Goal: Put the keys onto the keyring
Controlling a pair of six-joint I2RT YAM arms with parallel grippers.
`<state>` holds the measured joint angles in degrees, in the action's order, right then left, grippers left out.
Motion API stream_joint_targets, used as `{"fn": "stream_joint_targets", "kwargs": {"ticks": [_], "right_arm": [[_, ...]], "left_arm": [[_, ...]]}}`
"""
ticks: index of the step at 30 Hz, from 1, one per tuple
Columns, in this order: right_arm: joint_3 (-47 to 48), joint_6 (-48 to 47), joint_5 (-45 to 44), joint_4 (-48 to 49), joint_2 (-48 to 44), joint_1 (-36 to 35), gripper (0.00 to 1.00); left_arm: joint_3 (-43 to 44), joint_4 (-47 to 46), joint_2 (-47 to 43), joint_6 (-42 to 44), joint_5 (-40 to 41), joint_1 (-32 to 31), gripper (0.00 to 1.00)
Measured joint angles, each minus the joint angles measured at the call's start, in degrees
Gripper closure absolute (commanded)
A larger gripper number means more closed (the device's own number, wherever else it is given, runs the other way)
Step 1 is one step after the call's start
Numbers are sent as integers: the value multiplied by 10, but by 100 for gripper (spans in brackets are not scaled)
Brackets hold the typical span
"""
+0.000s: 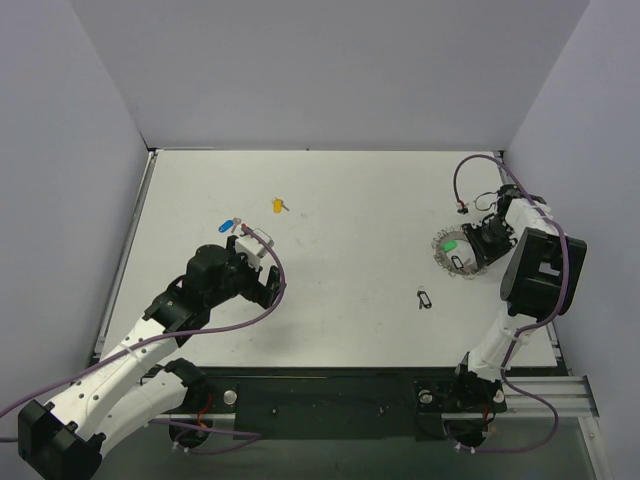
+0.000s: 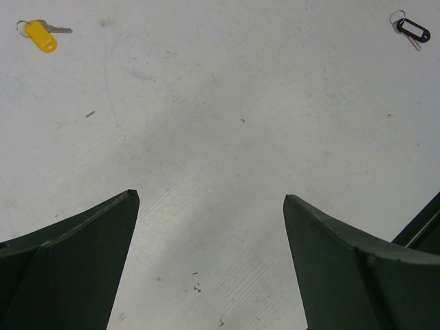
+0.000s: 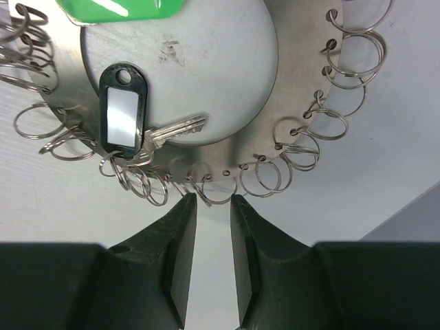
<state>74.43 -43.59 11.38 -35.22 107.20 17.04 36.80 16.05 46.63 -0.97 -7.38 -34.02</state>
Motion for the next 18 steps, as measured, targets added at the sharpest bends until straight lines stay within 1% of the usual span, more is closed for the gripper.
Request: {"fn": "stream_joint_targets", "kwargs": {"ticks": [18], "right_arm": [[0,-12,5,-19,6,-6,78]], "left_arm": [[0,0,0,0,0,0,3]]}}
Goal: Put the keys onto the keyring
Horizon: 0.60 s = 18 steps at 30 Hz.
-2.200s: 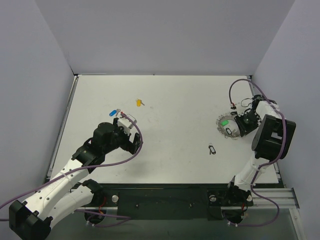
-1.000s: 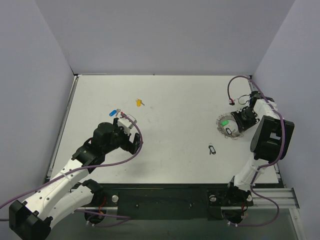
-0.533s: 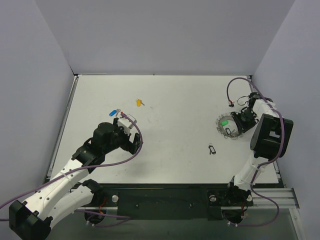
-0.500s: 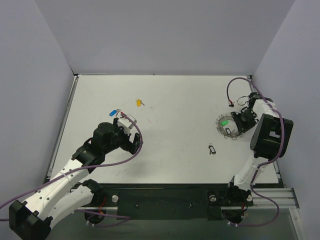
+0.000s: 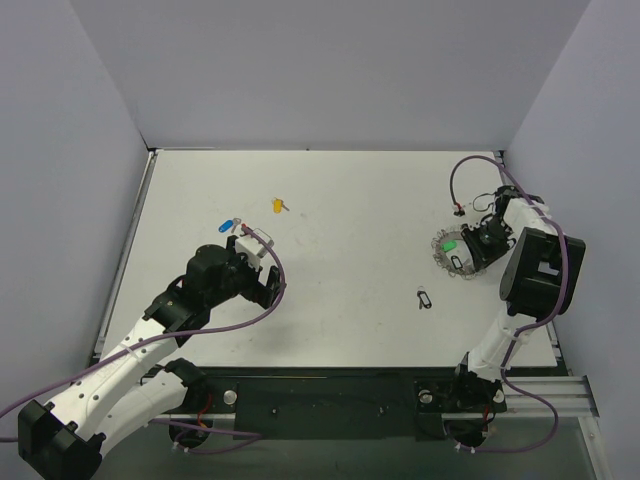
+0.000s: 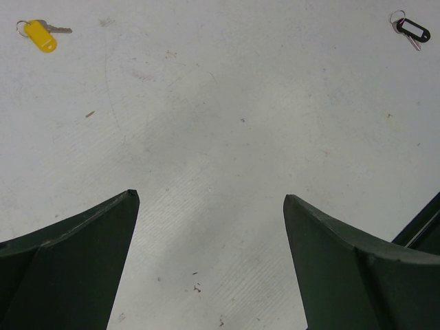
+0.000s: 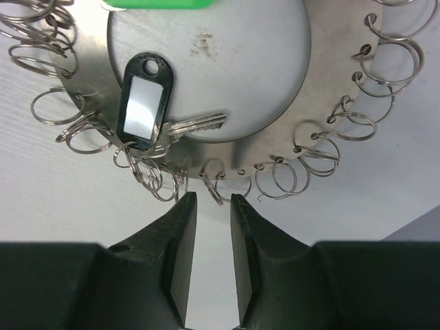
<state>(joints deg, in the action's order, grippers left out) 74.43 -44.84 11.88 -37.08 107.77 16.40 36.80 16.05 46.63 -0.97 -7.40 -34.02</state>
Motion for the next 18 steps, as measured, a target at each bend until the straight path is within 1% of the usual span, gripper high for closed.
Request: {"fn": "stream_joint_targets", "kwargs": {"ticks": [7,18], "right_arm": [[0,-6,9,-11,0,0,83],[0,-6,10,-18,13,0,85]], "left_arm": [[0,0,0,0,0,0,3],[0,0,0,0,0,0,3]]}}
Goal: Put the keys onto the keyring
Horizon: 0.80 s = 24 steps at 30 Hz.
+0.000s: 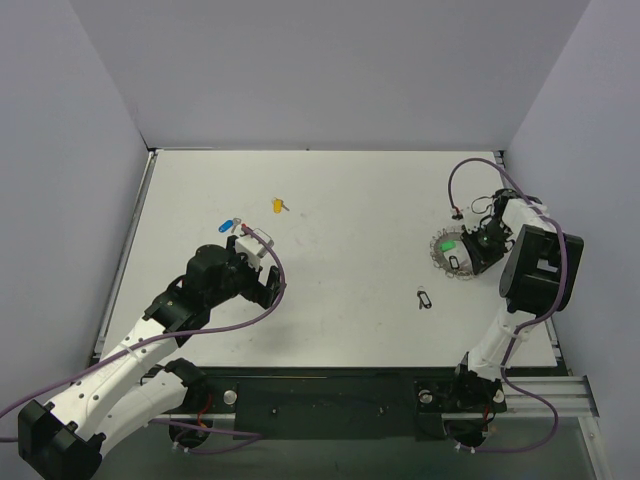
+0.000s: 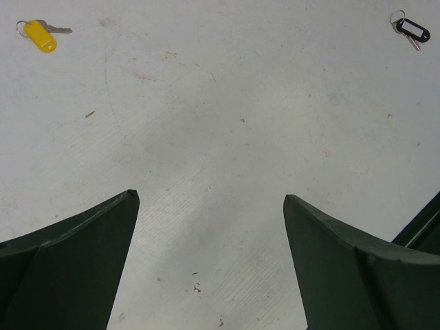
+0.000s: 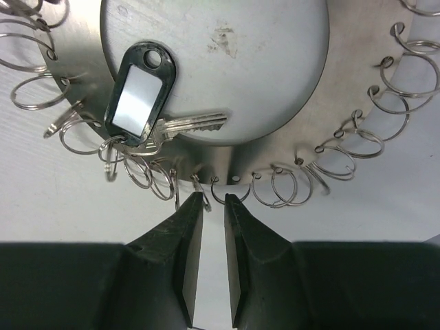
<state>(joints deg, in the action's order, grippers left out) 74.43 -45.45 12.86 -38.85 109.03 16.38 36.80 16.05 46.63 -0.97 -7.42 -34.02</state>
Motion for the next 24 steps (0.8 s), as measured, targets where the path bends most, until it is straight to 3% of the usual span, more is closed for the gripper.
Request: {"fn": "stream_joint_targets", "kwargs": {"ticks": [8,19,24], "right_arm": [[0,0,0,0,5,0,85],[0,3,11,0,5,0,100],[0,5,14,0,5,-3,100]], "left_arm": [[0,0,0,0,0,0,3],[0,0,0,0,0,0,3],[0,0,0,0,0,0,3]]}}
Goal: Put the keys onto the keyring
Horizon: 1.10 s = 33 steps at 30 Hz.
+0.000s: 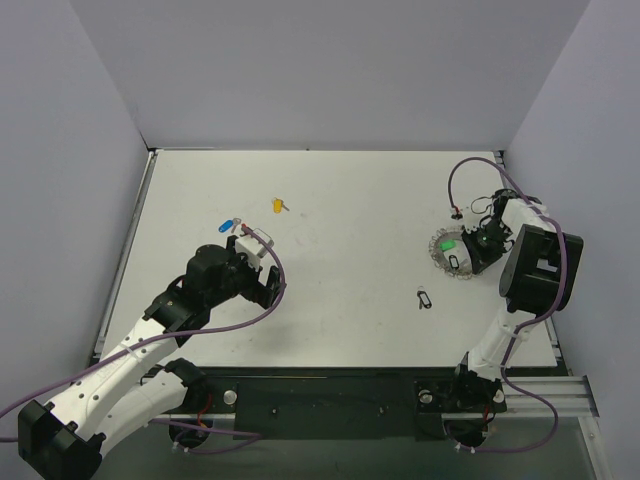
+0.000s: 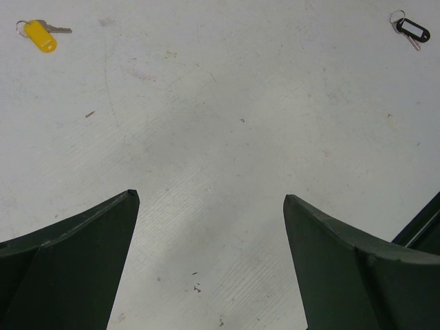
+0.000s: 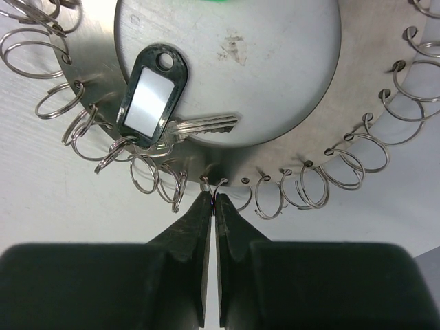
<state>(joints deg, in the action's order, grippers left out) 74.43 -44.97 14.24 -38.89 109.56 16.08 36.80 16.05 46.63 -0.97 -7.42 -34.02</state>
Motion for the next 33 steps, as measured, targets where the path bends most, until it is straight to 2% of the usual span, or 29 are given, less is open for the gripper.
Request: {"fn": "stream_joint_targets", "kwargs": {"ticks": [9,19,25,33], "right_arm": [[0,27,-5,11,-24,0,100],[29,70,-14,40,-184,-32,100],[46,87,0,35,-261,-104,100],[77,88,62,-24,-327,-256,100]], "left_arm": [[0,0,0,0,0,0,3],[0,-2,-11,0,-11,7,3],[-18,-40,-65,-5,-31,23,3],[-98,-173,-145,-28,-124,27,8]]}}
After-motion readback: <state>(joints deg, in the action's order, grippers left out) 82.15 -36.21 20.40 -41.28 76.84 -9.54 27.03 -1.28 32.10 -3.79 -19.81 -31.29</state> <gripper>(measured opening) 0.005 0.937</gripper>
